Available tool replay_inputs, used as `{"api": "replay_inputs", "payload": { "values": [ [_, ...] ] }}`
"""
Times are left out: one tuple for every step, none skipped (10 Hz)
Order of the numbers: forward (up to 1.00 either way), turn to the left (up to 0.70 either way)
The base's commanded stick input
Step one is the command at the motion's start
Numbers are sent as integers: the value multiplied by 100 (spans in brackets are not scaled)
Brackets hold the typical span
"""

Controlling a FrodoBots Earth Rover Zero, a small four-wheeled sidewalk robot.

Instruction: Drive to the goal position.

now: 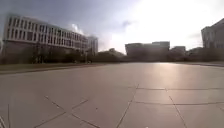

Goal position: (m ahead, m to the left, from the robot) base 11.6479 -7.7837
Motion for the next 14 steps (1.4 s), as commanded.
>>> {"api": "replay_inputs", "payload": {
  "values": [
    [100,-37],
    [100,-37],
    [100,-37],
    [100,-17],
    [100,3],
    [100,3],
    [100,3],
    [100,3],
    [100,3],
    [100,3],
    [100,3],
    [100,0],
    [100,-4],
    [100,-6]
  ]
}}
